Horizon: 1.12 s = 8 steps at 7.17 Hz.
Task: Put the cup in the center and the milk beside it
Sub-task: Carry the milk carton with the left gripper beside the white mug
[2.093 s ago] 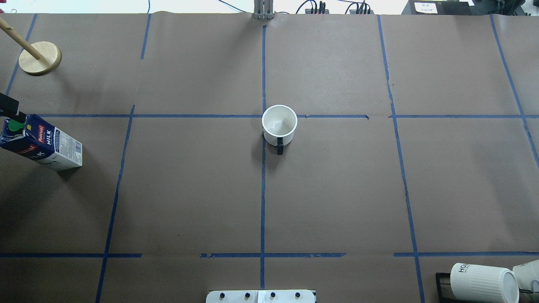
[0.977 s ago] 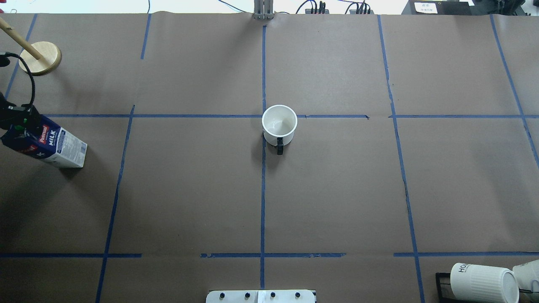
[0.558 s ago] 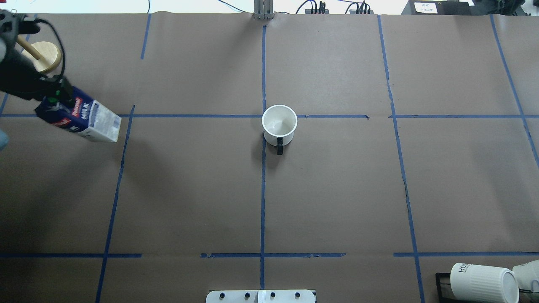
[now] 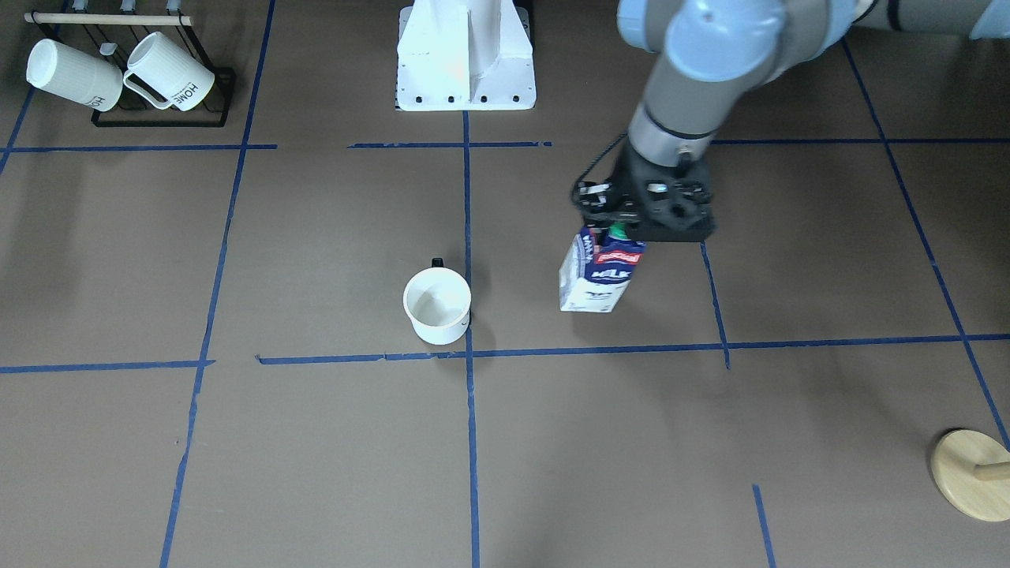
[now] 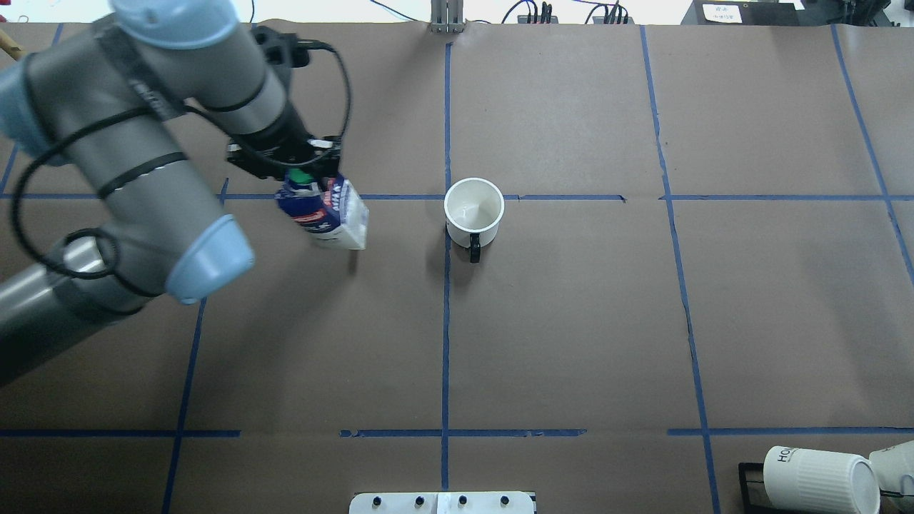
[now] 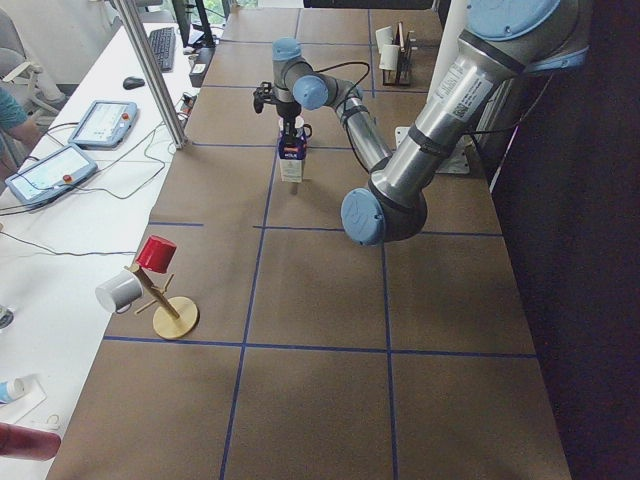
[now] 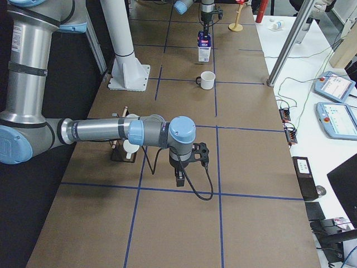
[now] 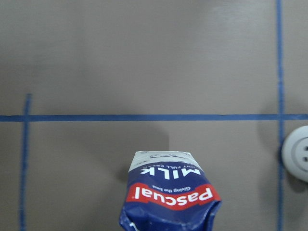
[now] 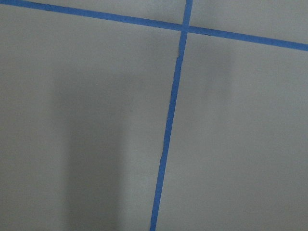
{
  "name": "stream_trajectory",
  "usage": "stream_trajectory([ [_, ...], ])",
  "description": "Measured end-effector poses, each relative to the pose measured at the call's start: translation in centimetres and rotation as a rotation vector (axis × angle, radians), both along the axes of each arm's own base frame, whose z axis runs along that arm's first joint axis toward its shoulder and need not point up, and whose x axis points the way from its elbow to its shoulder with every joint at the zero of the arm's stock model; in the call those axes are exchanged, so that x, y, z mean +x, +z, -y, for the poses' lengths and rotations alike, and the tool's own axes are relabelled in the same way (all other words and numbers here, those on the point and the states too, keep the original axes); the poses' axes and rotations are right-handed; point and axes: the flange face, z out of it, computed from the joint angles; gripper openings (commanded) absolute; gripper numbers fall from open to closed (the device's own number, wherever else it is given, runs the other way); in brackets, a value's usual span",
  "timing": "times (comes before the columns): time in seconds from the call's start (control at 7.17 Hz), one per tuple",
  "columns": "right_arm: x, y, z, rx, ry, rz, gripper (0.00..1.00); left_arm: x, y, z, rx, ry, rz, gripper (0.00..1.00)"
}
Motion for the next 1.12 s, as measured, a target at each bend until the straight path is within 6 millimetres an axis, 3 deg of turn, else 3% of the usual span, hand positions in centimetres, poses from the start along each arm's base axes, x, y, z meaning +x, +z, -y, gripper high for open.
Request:
stream_trajectory([
  [0.28, 0.0, -0.1, 0.0, 0.002, 0.001, 0.001, 1.0, 4.0, -3.5, 1.6, 0.008, -0.01, 0.02, 0.21],
  [0.56, 0.0, -0.2, 0.0, 0.003, 0.001, 0.001, 1.0, 7.0, -4.5, 1.7, 0.002, -0.009, 0.039, 0.24],
  [0.7, 0.0, -0.2, 0.0, 0.003, 0.001, 0.001, 1.0, 8.4, -4.6, 1.9, -0.01, -0.013, 0.035, 0.31],
  [0.84, 0.0, -0.2, 0.0, 0.003, 0.001, 0.001, 1.0, 9.7, -4.6, 2.1, -0.021, -0.019, 0.029, 0.51],
  [0.98, 0.0, -0.2, 0.0, 0.003, 0.001, 0.001, 1.0, 10.4, -4.9, 2.3, -0.031, -0.027, 0.024, 1.0],
  [1.12, 0.0, -0.2, 0.0, 0.003, 0.001, 0.001, 1.0, 10.7, -5.1, 2.4, -0.036, -0.03, 0.021, 1.0],
])
